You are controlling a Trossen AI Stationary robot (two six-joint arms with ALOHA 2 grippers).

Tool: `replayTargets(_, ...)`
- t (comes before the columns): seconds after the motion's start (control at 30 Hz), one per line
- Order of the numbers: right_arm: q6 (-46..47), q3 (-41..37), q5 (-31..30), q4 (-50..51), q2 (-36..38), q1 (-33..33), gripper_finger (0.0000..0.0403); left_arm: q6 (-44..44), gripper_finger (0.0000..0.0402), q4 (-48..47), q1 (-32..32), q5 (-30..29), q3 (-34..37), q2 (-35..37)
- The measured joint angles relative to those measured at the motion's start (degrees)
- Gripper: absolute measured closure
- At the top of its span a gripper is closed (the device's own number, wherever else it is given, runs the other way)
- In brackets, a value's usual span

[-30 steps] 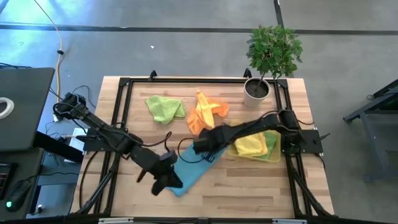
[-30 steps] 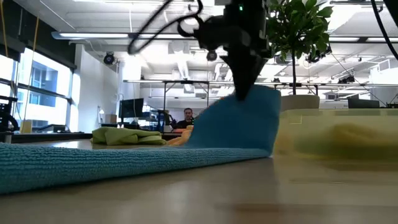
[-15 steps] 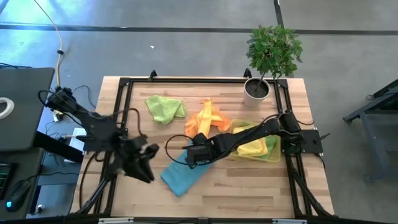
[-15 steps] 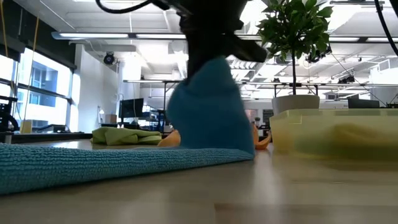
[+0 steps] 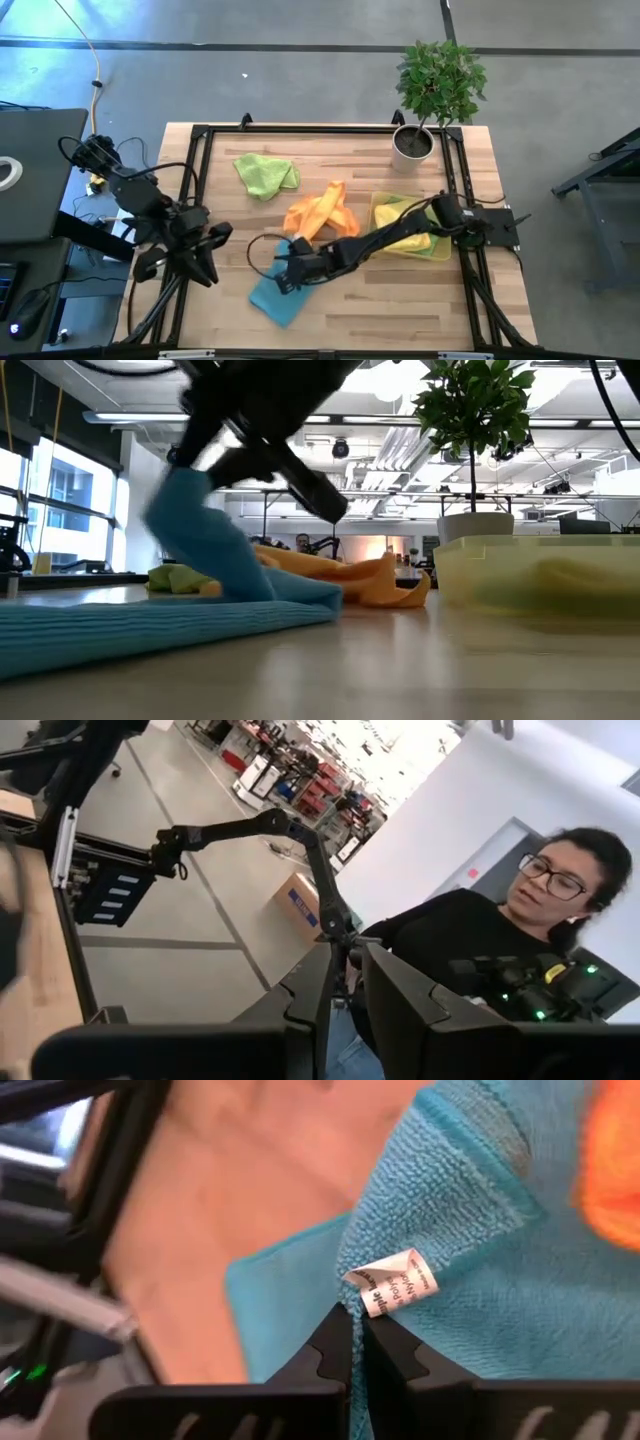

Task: Fold microfiber towels
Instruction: Fold the blue microfiber cloth

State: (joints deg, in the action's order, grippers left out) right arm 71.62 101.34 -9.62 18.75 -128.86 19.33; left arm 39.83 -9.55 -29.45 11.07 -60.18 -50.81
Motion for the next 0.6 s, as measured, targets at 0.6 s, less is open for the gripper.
replayTargets(0.6, -2.71, 0.0, -3.86, -9.71, -2.56, 6.21, 0.0402, 0.44, 0.0348, -1.61, 0.04, -0.97, 0.0, 1.43)
